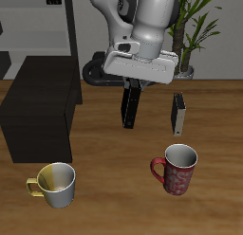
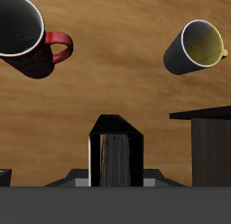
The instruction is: Place the black book in the top region of the shelf
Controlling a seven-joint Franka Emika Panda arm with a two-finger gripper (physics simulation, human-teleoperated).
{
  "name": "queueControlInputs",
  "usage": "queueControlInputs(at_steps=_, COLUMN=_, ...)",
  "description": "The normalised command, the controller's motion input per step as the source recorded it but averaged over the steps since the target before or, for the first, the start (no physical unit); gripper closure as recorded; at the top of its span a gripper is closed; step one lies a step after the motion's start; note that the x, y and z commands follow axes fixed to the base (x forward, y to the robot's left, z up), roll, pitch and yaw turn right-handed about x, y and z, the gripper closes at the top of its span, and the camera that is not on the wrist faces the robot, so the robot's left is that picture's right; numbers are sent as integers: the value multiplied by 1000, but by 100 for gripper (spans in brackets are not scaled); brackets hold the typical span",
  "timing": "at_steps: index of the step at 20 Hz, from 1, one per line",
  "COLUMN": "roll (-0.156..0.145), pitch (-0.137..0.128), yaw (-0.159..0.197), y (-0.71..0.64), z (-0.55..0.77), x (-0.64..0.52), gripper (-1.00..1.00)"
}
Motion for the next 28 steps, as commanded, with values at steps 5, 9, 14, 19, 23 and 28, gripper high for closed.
queueControlInputs(at_steps=5, roll=-91, pitch=3, yaw=26, y=-239, z=141, x=2, gripper=100)
queueControlInputs(at_steps=9, roll=-82, pitch=-2, yaw=44, y=-103, z=157, x=-54, gripper=100)
queueControlInputs(at_steps=14, roll=-26, pitch=1, yaw=52, y=40, z=8, x=-147, gripper=100)
queueControlInputs(at_steps=19, roll=-62, pitch=-32, yaw=54, y=52, z=108, x=-126, gripper=100)
queueControlInputs(at_steps=23, roll=-63, pitch=-32, yaw=16, y=-63, z=273, x=-123, gripper=100)
queueControlInputs(at_steps=28, roll=-134, pitch=53, yaw=-26, y=-153, z=-25, x=-60, gripper=100)
